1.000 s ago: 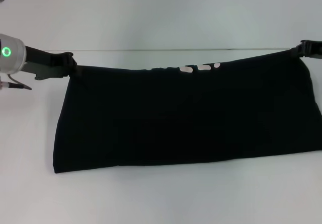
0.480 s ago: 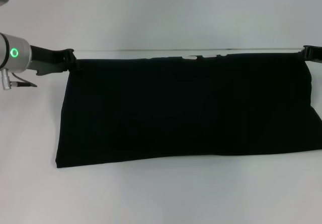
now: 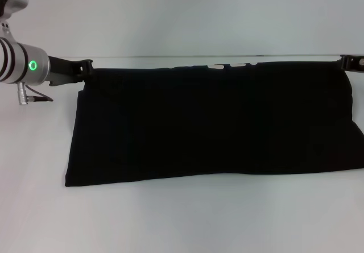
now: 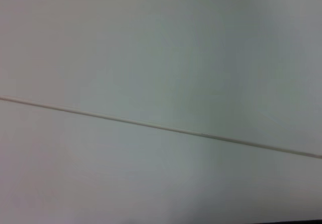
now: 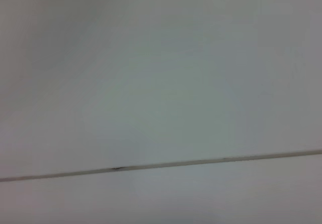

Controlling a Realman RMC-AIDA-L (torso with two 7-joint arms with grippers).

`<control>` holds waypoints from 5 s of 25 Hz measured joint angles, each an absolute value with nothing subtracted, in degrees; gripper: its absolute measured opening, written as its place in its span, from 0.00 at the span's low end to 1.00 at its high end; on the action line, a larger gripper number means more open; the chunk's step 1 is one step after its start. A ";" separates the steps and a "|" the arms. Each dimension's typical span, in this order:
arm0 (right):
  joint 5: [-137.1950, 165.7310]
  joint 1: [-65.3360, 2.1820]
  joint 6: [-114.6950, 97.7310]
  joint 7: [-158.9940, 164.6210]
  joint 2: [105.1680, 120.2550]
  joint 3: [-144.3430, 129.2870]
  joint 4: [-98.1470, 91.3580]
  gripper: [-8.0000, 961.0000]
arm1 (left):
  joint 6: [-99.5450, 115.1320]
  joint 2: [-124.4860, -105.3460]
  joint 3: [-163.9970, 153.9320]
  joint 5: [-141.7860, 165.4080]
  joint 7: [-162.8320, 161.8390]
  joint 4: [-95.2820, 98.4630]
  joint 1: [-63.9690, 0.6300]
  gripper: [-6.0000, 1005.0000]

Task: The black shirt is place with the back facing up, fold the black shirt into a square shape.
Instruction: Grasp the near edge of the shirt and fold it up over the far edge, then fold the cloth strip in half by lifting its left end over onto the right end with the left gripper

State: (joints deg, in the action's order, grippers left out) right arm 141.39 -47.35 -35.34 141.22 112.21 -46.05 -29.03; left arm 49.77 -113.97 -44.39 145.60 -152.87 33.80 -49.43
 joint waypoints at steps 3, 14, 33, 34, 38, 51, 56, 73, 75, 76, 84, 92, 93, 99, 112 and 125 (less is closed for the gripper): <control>141.37 -47.34 -35.35 140.43 112.29 -46.48 -29.21 0.13 | 49.35 -114.33 -44.42 145.40 -150.61 33.62 -49.57 0.04; 119.09 -40.77 -50.58 128.00 111.77 -38.41 -39.26 0.23 | 64.71 -116.15 -35.56 126.27 -143.50 48.33 -41.91 0.25; 88.89 -16.82 -96.37 79.39 116.08 -25.49 -24.11 0.86 | 90.51 -116.00 -19.59 121.42 -145.06 33.49 -23.96 0.84; 90.35 -16.90 -96.36 80.46 115.10 -25.41 -24.23 0.86 | 91.14 -116.10 -19.03 122.52 -146.52 33.88 -23.62 0.84; 93.28 -16.96 -96.40 83.47 112.19 -25.22 -24.67 0.87 | 92.47 -116.46 -17.70 126.25 -151.30 34.67 -22.50 0.84; 93.70 -16.14 -96.43 84.84 112.00 -24.32 -25.87 0.87 | 87.27 -117.36 -13.02 131.43 -155.14 34.98 -20.45 0.84; 93.70 -16.09 -96.39 85.31 112.17 -24.10 -25.87 0.87 | 85.56 -118.04 -12.32 131.03 -155.70 34.56 -20.28 0.84; 93.69 -16.70 -95.66 85.40 112.15 -23.90 -25.84 0.87 | 82.06 -118.67 -12.48 131.25 -157.95 33.80 -21.89 0.84; 93.69 -16.75 -95.59 85.41 112.21 -23.90 -25.84 0.87 | 81.66 -118.67 -12.65 131.32 -158.18 33.58 -22.19 0.84; 93.69 -16.76 -95.58 85.41 112.24 -23.90 -25.84 0.87 | 81.57 -118.66 -12.67 131.35 -158.23 33.45 -22.31 0.84; 93.69 -16.78 -95.58 85.43 112.32 -23.83 -25.84 0.87 | 80.56 -118.56 -12.97 131.65 -158.74 32.40 -23.39 0.84; 93.69 -17.15 -95.20 85.43 112.28 -23.81 -25.84 0.87 | 82.06 -118.29 -13.01 131.95 -159.39 32.67 -23.46 0.84; 93.69 -17.18 -95.18 85.43 112.28 -23.81 -25.84 0.87 | 82.14 -118.29 -13.01 132.04 -159.45 32.69 -23.36 0.84; 93.69 -17.28 -95.09 85.43 112.34 -23.81 -25.84 0.87 | 81.52 -118.30 -13.06 132.14 -159.61 32.41 -23.51 0.84; 93.69 -17.14 -94.82 85.43 112.32 -23.81 -25.84 0.87 | 79.21 -118.34 -16.80 132.06 -161.68 32.37 -24.67 0.84; 93.69 -17.11 -94.83 85.52 112.32 -23.82 -25.77 0.87 | 76.27 -118.32 -17.38 130.80 -160.31 29.40 -29.79 0.84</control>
